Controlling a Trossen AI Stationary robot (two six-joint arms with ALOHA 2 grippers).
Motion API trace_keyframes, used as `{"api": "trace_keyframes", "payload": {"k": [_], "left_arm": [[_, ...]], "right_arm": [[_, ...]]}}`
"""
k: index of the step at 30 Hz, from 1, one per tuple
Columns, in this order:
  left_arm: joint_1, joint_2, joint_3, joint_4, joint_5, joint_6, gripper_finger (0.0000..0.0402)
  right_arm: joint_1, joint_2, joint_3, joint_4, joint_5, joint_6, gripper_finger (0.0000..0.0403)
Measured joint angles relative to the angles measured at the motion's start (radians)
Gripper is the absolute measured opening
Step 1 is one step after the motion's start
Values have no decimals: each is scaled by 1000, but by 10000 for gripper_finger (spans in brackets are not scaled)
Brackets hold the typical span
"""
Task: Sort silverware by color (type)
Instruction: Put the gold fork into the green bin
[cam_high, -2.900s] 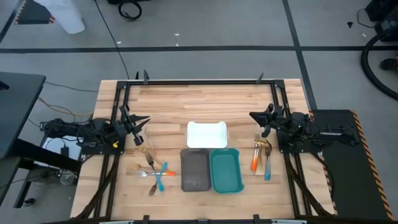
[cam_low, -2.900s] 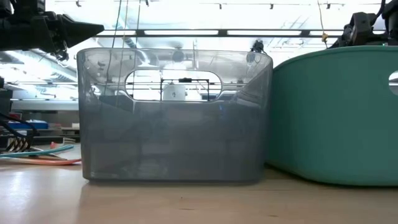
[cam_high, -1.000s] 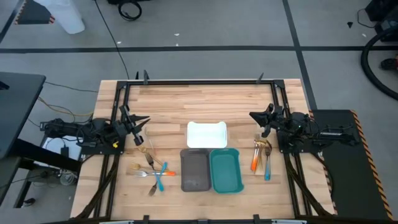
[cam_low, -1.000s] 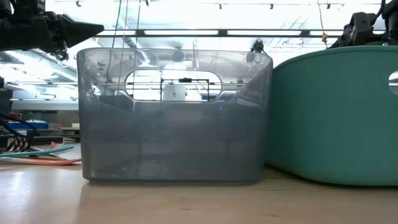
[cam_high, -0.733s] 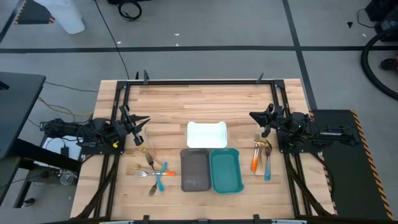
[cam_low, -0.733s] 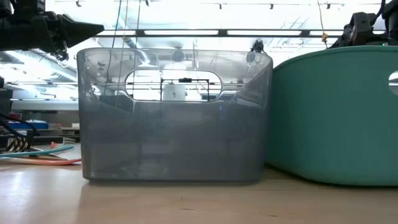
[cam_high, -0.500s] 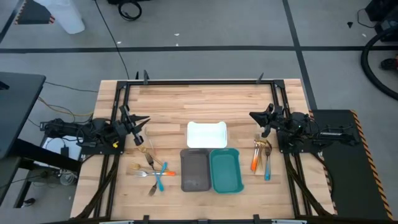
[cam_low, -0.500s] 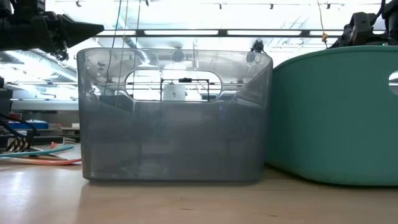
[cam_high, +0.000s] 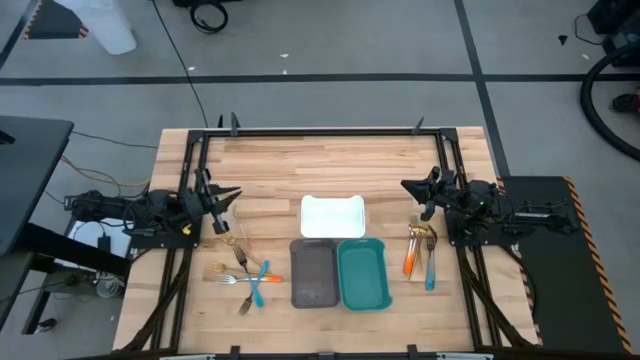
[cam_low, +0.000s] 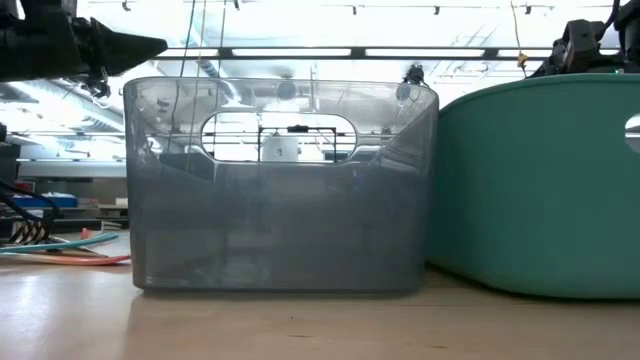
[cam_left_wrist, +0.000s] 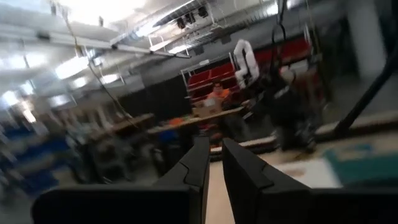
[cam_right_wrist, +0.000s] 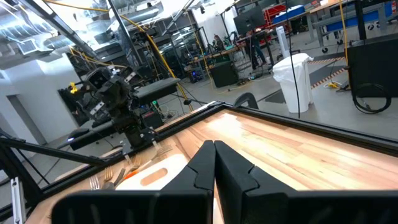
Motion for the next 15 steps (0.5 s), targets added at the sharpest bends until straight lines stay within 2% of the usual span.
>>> {"api": "trace_keyframes", "payload": {"k": [6, 11, 15], "left_arm": [[0, 0, 0, 1, 0, -337, 50], [0, 0, 0, 0, 0, -375, 50], [0, 0, 0, 6, 0, -384, 50]], "right_arm": [[0, 0, 0, 0, 3, 0, 14], [0, 0, 0, 23, 30, 14, 14], [0, 0, 0, 70, 18, 105, 14]]}}
